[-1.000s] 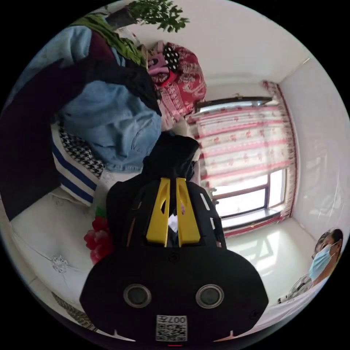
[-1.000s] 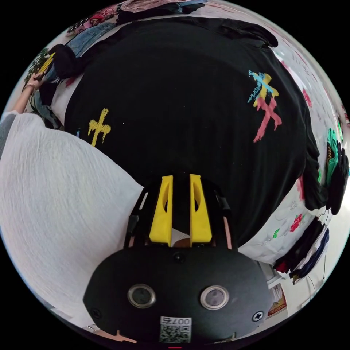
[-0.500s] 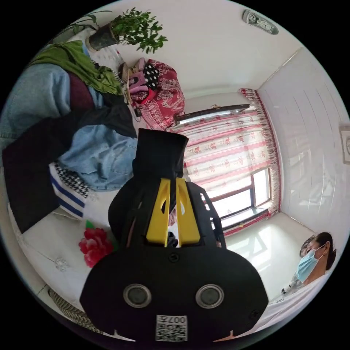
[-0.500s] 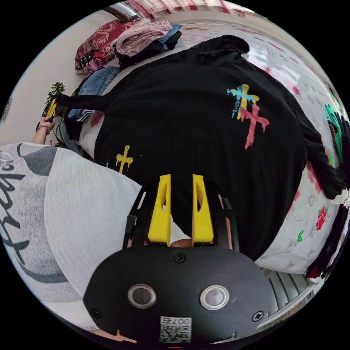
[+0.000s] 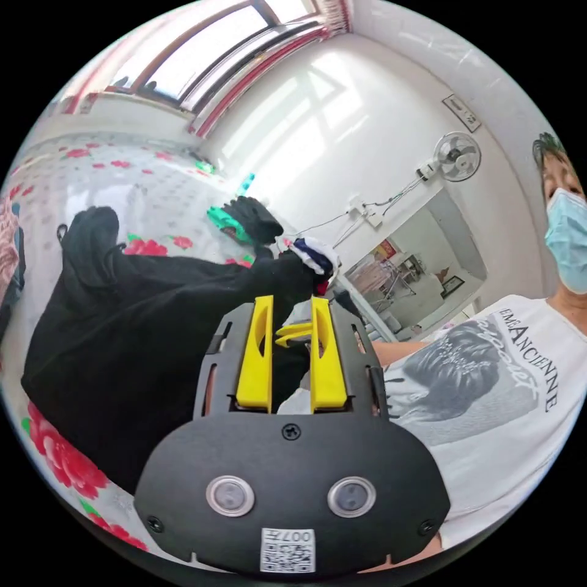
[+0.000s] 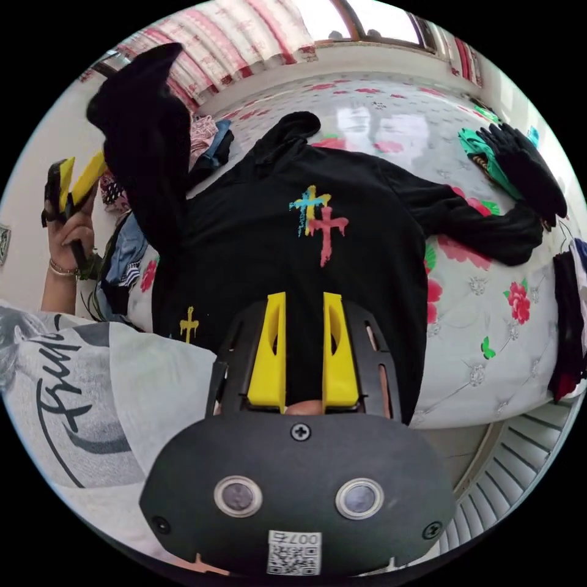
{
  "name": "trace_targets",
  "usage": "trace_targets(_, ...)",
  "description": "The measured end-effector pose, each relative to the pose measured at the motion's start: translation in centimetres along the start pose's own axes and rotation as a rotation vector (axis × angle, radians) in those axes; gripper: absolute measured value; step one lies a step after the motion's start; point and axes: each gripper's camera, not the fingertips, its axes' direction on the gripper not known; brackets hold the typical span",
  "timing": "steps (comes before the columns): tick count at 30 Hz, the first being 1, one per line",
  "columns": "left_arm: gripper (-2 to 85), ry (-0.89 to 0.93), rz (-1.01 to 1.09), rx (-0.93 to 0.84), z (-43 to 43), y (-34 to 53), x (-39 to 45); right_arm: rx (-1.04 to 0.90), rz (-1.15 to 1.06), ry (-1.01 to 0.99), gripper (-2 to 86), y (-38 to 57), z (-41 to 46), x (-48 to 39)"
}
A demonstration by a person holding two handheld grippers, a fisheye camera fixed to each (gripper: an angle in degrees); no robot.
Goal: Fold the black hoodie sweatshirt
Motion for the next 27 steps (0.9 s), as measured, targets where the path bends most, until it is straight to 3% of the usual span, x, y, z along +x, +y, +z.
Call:
trace_targets(3, 8.1, -0.092, -0.124, -0.097, 5.0, 3.5, -3.5, 0.021, 0.074, 0.004, 6.7, 1.9, -1.1, 2.4)
trace_targets(7, 6.8, -0.354, -0.322, -0.205, 6.3, 8.2, -8.9, 0.017, 0.133, -0.013, 7.1, 3.0, -1.5, 5.0)
trace_targets(13, 5.6, -0.595, -0.523, -0.154, 5.9, 10.1, -14.5, 0.007, 0.139, -0.074, 8.1, 0.0, -0.7, 6.7)
trace_targets(15, 4.9, -0.646, -0.547, -0.151, 7.0, 10.2, -16.2, -0.061, 0.130, -0.077, 8.3, -1.6, 0.9, 6.9)
trace_targets(18, 3.8, -0.747, -0.614, -0.291, 11.0, 11.1, -20.4, -0.213, 0.110, -0.080, 8.4, -2.3, 3.5, 6.9)
trace_targets(20, 1.9, -0.805, -0.631, -0.421, 14.9, 12.1, -23.4, -0.166, 0.083, -0.065, 8.4, -2.4, 2.3, 6.9)
trace_targets(22, 0.8, -0.846, -0.575, -0.425, 16.2, 11.8, -23.9, -0.061, 0.087, -0.032, 8.4, -2.3, 0.0, 7.8)
trace_targets(27, -0.1, -0.841, -0.573, -0.455, 18.0, 11.5, -27.0, 0.206, 0.364, 0.134, 9.0, -3.6, -7.4, 17.4)
